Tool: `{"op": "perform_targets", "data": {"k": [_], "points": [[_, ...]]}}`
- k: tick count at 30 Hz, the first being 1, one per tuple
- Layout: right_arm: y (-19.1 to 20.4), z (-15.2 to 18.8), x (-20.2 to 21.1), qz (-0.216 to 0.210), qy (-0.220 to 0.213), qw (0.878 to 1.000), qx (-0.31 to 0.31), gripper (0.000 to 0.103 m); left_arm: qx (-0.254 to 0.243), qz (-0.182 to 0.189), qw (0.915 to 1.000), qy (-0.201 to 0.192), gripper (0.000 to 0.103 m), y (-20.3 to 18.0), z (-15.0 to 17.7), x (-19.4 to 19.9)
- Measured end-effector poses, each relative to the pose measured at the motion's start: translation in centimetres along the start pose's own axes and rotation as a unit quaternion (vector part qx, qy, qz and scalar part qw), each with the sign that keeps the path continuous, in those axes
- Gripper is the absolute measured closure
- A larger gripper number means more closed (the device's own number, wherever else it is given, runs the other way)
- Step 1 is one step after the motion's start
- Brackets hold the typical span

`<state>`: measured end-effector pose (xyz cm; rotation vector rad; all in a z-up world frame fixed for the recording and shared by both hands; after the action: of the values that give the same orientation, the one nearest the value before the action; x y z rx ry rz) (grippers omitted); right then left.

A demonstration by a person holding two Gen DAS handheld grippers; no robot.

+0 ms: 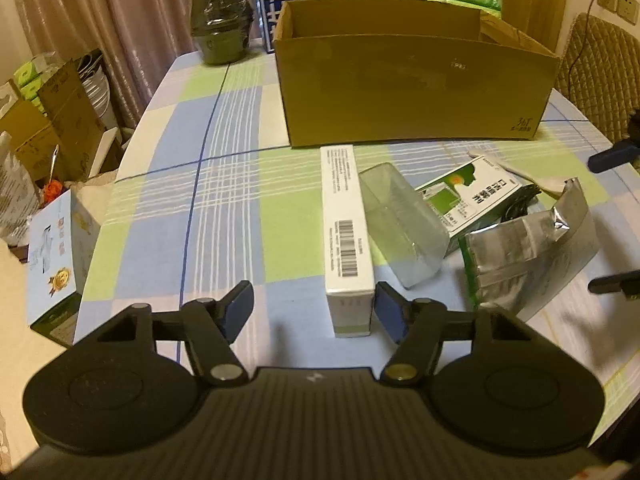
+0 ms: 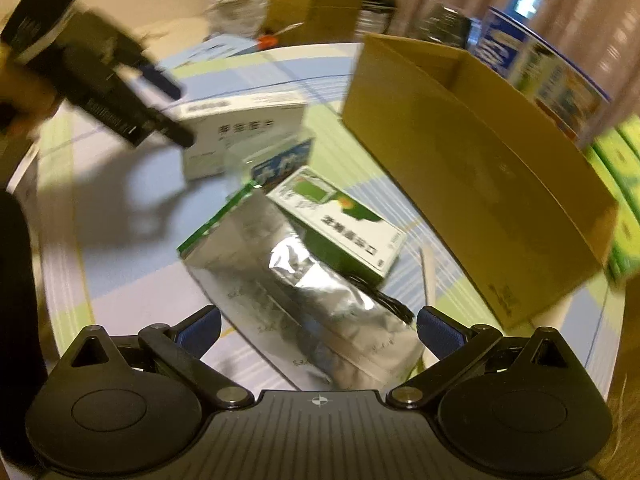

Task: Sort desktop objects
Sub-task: 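Grasp the white medicine box with the left tool while the right tool grasps the foil bag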

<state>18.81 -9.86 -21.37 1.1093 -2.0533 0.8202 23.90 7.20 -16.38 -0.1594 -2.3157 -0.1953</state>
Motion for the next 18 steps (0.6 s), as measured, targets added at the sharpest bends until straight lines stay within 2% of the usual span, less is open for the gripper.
{"op": "perform_targets", "data": {"k": [4,11,15,18], "points": [[1.0,-0.1,-0.7,-0.011,0.007,0.997,0.074,0.002,-0.028,0.015,0.9995,-0.005,0.048,-1.0,-0.9,-0.4],[1.8,0.5,-2.7,-0.034,0.024,0.983,0.181,0.005,-0.084,0.021,0.9961,0.013,0.079,-2.1,-1.9,-1.9],[2.3,1.0,-4.2,-0.051,0.04,0.973,0.223,0.015,-0.086,0.031,0.9956,0.02,0.08,-1.9,-1.9,-2.6],[2.4,1.1,-5.1,-0.06,0.047,0.971,0.227,0.025,-0.088,0.037,0.9953,0.019,0.08,-1.8,-1.9,-2.7]]}}
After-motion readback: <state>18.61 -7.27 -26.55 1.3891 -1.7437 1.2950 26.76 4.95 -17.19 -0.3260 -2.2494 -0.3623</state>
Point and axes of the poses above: each gripper's, at about its wrist camera, not at the fingertips, and x roughly against the way its jaws point, y to its left, z to its underside, the point moved 10 cm from there along -x, roughly the way its jaws point, and after that the axes turned 4 degrees about -y, right-handed, at the moved point
